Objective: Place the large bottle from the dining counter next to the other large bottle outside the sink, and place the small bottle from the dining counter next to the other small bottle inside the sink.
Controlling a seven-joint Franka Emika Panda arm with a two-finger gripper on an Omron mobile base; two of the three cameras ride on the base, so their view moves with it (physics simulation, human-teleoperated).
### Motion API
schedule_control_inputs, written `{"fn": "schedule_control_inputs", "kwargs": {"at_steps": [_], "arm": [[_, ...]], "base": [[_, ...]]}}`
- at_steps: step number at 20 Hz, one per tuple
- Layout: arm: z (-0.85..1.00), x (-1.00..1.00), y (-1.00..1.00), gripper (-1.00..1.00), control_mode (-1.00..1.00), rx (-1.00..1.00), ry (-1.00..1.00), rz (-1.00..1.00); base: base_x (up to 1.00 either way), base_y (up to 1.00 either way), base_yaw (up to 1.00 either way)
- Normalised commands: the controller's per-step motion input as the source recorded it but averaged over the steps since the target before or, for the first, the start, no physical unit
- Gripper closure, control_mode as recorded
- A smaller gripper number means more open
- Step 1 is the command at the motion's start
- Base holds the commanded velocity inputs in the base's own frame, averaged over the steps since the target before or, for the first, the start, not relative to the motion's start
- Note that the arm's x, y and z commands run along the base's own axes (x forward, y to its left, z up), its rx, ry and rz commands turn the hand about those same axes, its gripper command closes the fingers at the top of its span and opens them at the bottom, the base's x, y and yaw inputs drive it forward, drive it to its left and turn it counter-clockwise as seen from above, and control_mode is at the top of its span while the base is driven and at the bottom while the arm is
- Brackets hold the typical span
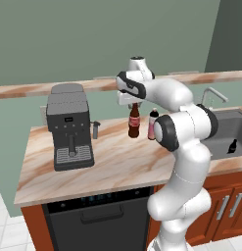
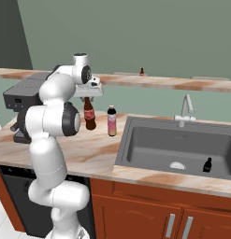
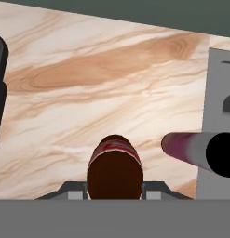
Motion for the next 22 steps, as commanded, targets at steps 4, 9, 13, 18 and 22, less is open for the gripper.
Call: {"fn": "schedule_control_inputs", "kwargs": {"at_steps": [4, 9, 13, 18, 22], "arm": [[-0.01, 0.10, 0.00, 1.00, -1.00, 0.00, 0.00, -0.01], [-0.20, 0.12, 0.00, 1.00, -1.00, 0.00, 0.00, -0.01], [-0.31, 0.13, 0.00, 1.00, -1.00, 0.00, 0.00, -0.01], [-0.24, 0.08, 0.00, 1.00, -1.00, 0.00, 0.00, -0.01], [-0.28, 0.04, 0.00, 1.00, -1.00, 0.00, 0.00, -0.01]], "base": [[0.00, 0.00, 0.00], [0.00, 0.00, 0.00], [0.00, 0.00, 0.00], [0.00, 0.00, 0.00], [0.00, 0.00, 0.00]]}}
